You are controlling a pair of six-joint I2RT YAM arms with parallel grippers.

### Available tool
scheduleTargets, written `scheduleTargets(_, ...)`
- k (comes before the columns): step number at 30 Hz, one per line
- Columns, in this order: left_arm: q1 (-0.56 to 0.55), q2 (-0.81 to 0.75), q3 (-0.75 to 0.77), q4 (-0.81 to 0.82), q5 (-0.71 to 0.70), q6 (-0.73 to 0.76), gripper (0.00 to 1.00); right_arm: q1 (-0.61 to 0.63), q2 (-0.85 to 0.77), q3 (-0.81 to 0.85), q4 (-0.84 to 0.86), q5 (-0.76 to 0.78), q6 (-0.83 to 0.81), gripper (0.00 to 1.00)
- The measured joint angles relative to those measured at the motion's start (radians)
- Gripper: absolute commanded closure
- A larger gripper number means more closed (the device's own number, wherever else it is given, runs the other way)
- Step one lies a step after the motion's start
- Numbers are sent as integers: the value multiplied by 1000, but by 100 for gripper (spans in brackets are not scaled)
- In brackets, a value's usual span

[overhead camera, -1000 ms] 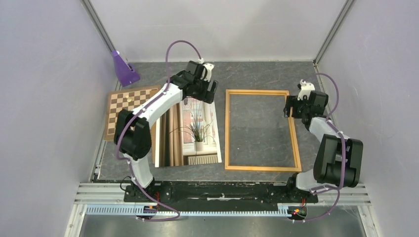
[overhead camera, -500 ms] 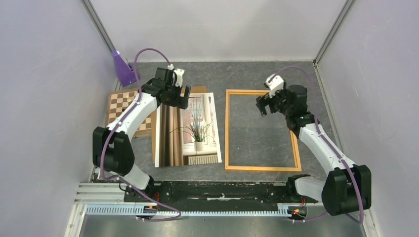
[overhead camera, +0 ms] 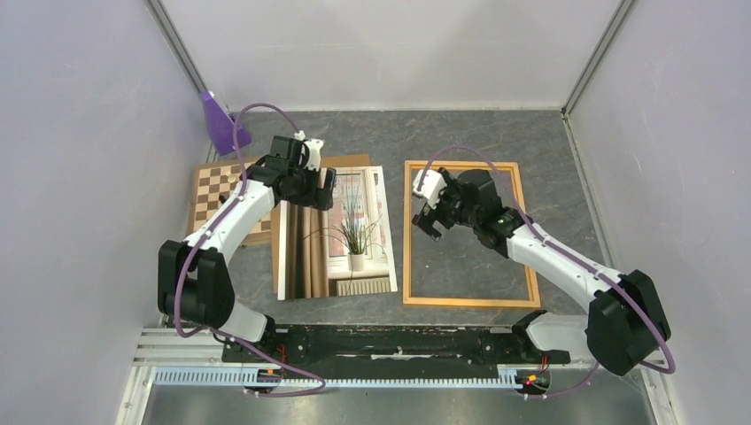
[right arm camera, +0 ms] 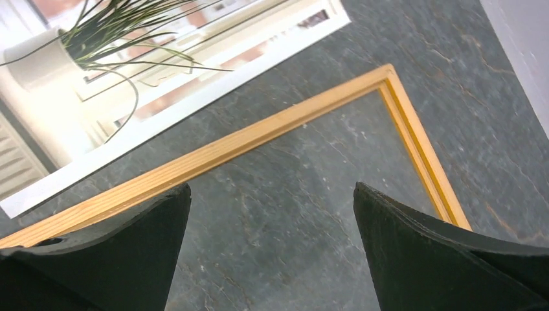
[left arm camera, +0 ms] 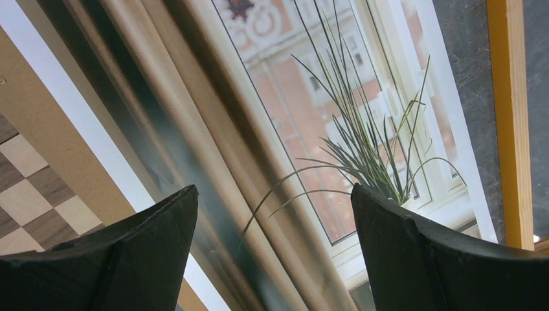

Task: Put the photo into the frame
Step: Pick up the photo at the center of the board.

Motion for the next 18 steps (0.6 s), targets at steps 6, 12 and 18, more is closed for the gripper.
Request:
scheduleTargets(6,29,0,-9,-20,36,2,7,118,63,1,5,11,-65,1)
scheduleTargets(12,85,-35,-19,-107,55,37,8,235,175,11,31,5,-87,1)
scheduleTargets(18,94,-95,-25,-207,57,111,8,388,248,14,29,26,-106,1)
